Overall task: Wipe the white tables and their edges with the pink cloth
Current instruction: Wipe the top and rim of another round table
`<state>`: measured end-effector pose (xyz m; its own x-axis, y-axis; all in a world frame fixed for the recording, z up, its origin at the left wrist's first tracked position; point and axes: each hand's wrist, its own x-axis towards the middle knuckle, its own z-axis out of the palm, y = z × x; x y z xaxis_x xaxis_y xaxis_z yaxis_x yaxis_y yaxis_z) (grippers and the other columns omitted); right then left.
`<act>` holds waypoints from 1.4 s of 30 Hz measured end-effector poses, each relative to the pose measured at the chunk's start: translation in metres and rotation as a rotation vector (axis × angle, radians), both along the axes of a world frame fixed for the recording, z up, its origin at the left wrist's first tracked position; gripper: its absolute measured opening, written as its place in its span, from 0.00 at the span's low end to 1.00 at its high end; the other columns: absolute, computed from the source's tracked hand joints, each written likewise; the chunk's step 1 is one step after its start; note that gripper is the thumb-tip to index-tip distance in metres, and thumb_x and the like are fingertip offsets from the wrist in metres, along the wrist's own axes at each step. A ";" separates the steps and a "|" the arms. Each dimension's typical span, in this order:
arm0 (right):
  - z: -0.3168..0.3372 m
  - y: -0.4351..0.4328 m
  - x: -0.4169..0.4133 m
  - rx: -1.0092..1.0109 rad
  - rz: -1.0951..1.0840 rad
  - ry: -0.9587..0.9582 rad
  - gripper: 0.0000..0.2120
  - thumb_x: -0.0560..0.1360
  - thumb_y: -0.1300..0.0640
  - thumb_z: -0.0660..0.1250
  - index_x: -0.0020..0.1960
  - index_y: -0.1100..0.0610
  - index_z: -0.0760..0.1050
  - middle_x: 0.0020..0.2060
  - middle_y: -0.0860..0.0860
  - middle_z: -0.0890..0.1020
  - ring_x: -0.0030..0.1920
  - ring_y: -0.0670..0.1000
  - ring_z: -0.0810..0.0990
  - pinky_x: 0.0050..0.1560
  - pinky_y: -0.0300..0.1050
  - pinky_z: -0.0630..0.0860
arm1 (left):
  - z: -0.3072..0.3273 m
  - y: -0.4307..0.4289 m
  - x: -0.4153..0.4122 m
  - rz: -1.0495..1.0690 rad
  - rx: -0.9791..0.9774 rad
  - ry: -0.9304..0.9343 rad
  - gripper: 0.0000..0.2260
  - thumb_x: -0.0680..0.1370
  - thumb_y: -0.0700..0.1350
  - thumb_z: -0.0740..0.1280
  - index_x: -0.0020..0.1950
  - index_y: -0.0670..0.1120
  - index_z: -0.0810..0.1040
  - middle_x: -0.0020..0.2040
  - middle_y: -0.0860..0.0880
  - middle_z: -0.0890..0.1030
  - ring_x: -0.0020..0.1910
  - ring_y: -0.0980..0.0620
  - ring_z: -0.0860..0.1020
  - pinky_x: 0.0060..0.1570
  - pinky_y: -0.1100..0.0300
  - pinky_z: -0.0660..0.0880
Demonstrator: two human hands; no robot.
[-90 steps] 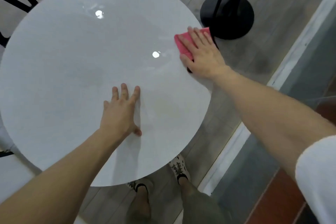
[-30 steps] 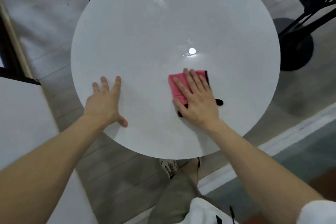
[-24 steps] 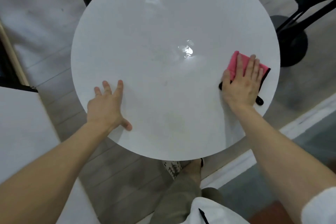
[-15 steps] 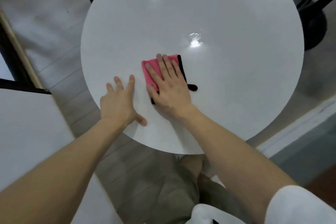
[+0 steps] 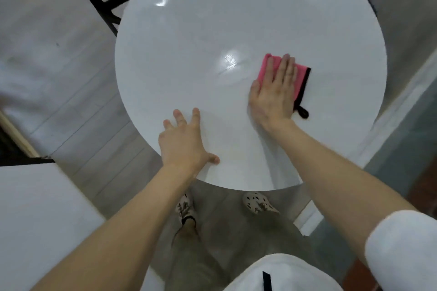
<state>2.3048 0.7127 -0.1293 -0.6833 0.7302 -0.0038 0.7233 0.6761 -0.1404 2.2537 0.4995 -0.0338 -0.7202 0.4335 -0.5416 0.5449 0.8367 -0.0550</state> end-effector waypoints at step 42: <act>-0.003 -0.233 0.002 -0.054 0.008 0.068 0.31 0.89 0.47 0.47 0.89 0.55 0.46 0.87 0.62 0.45 0.87 0.62 0.43 0.85 0.64 0.45 | -0.032 -0.079 -0.115 -0.390 0.121 -0.054 0.58 0.65 0.64 0.85 0.86 0.54 0.55 0.85 0.46 0.59 0.83 0.39 0.61 0.79 0.37 0.67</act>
<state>2.3071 0.4795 -0.1326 -0.6890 0.7248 0.0031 0.7056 0.6717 -0.2256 2.1388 0.4201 -0.0653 -0.4610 0.7314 -0.5025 0.8221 0.5652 0.0684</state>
